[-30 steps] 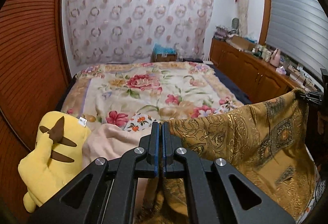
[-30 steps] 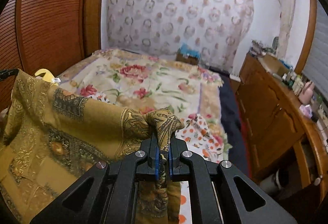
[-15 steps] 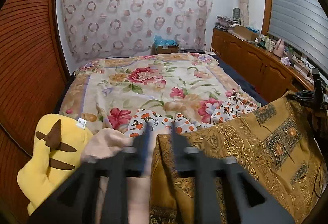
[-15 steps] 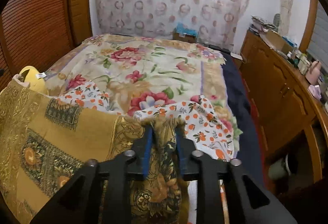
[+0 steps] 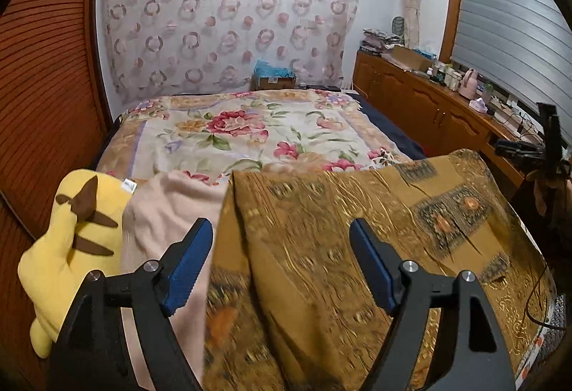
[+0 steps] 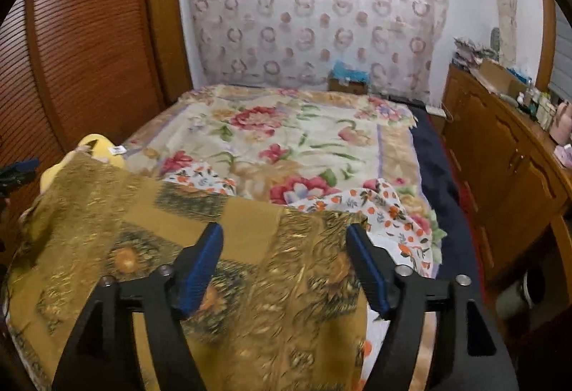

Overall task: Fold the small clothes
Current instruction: 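Lower the shirt flat onto the bed and open both grippers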

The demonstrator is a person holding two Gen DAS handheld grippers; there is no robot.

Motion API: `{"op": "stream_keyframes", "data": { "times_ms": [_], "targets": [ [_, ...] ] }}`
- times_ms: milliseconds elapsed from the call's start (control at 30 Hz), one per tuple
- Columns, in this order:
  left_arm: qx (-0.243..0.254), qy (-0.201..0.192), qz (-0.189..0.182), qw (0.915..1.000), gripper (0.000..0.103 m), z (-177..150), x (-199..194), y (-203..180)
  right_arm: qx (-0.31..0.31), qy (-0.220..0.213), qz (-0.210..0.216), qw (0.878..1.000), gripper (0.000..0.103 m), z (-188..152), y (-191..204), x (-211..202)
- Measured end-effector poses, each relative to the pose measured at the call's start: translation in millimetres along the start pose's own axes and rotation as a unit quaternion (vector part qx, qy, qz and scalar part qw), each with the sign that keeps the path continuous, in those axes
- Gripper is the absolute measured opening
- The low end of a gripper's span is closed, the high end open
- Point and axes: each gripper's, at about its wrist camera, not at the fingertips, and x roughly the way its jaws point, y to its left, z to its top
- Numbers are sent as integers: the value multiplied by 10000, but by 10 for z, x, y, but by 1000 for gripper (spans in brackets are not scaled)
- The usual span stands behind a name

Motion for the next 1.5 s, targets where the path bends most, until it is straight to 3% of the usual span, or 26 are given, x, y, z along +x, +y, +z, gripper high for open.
{"op": "stream_keyframes", "data": {
  "times_ms": [300,600,833,967,1067,1200,1500],
  "targets": [
    [-51,-7,-93,9999,80,-275,-217,-167,48,-142,-238,9996,74,-364,24,-445],
    [67,168,-223,9996,83,-660,-346,-371,283,362,-423,9980,73,-886,-37,-703],
    [122,469,-257,9985,83,-877,-337,-491,627,980,-531,9918,61,-1282,-155,-610],
    [162,446,-105,9988,83,-980,-375,-546,836,1036,-425,9902,53,-1333,-208,-620],
    [21,390,-170,9991,83,-1064,-446,-558,1026,902,-250,9903,40,-1235,-230,-650],
    [-173,332,-259,9990,83,-1134,-546,-559,1051,879,-148,9905,39,-1272,-141,-632],
    [-271,328,-238,9988,83,-1205,-668,-473,1069,950,-484,9885,39,-1385,-185,-542]
  ]
}}
